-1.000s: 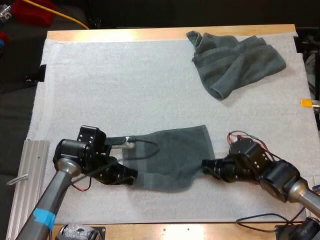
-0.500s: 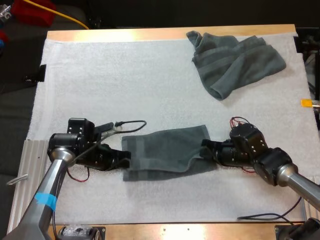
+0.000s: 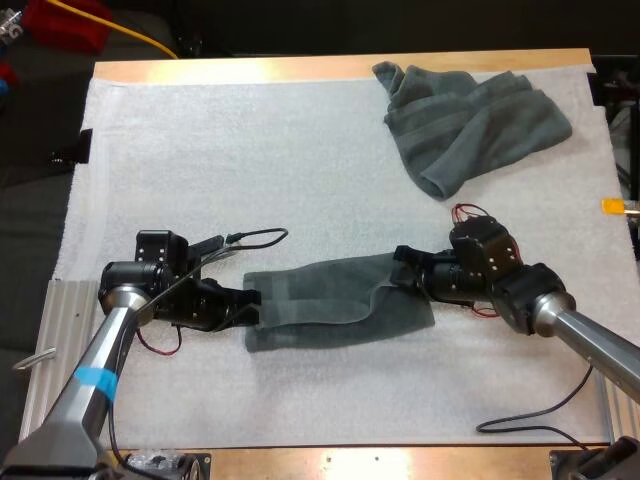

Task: Pick towel from pile, fold and stack

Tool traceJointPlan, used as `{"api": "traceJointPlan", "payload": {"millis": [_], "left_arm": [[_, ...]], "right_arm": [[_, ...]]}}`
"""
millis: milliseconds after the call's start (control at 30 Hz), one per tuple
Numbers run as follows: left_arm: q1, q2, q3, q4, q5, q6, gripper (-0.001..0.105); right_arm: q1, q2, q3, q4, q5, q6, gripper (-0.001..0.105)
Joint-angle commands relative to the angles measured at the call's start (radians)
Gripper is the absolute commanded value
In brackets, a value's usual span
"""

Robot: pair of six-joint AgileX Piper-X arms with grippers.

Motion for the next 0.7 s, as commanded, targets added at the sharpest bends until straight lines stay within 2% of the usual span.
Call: {"api": "traceJointPlan", "payload": {"millis": [0, 433, 533, 667], "left_arm": [[-0.001, 0.008, -0.006, -0.003, 0.001, -0.008, 0.0], [-0.001, 0.024, -0.006, -0.041, -0.044, -0.015, 0.0], [-0.001, 0.024, -0.006, -0.053, -0.044, -0.022, 0.01], [-0.001, 0.024, -0.006, -0.069, -0.044, -0.046, 0.038]], "right_arm": [[-0.006, 0.011, -0.008, 0.008, -0.015, -0.003, 0.001], [-0.012, 0.039, -0.008, -0.009, 0.044, -0.003, 0.001], [-0.012, 0.039, -0.008, -0.014, 0.061, -0.003, 0.002], [-0.012, 0.039, -0.008, -0.016, 0.105, -0.003, 0.013]]}}
